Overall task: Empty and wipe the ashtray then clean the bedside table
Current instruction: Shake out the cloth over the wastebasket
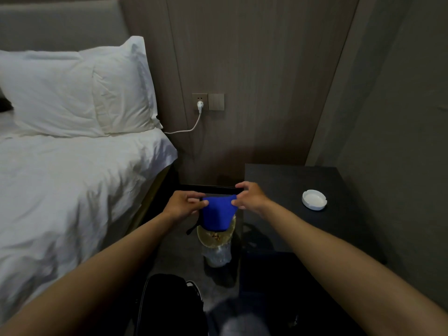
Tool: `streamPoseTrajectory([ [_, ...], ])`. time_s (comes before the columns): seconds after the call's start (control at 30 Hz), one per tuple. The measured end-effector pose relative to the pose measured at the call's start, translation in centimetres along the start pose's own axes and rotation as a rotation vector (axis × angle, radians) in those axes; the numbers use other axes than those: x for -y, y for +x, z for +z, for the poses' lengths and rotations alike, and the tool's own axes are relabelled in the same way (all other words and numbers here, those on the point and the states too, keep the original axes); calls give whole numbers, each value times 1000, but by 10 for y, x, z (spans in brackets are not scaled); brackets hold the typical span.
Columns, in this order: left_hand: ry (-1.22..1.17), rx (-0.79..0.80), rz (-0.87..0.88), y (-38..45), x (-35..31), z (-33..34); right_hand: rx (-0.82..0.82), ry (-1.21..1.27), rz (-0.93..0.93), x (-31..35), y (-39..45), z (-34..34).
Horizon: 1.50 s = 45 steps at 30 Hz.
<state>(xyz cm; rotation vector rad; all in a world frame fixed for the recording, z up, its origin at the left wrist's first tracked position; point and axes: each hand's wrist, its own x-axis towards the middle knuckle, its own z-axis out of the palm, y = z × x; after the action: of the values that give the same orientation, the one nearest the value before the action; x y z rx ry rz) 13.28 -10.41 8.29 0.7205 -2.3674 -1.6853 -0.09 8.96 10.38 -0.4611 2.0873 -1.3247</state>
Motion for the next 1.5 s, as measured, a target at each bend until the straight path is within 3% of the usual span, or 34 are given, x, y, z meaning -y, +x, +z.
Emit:
streamPoseTrajectory([
  [0.2,390,-2,153,-2,-3,-2,-30,-319,-212,-2,1,0],
  [0.43,565,75,231,-2,-9,-4,-3,-355,-185,-7,1,-1],
  [0.63,286,180,134,3,-8,-1,33,-267,-134,-5,-3,1],
  [0.83,107,145,50,-3,-14,11,44,-173,-81,-5,-6,2],
  [1.0,-372,283,-145,-5,-15,16,89,131,111,-6,-10,-6],
  [1.1,-400,363,-133,-2,-13,14,133,391,148,-10,-9,-9],
  [1.2,-392,330,-134,3,-10,18,171,510,131,-13,-9,-12],
  [1.37,-342,215,-140,6,-12,25,172,477,119,-22,-2,-20],
  [1.5,-367,196,-168,9,-11,34,63,436,95,-25,1,-22],
])
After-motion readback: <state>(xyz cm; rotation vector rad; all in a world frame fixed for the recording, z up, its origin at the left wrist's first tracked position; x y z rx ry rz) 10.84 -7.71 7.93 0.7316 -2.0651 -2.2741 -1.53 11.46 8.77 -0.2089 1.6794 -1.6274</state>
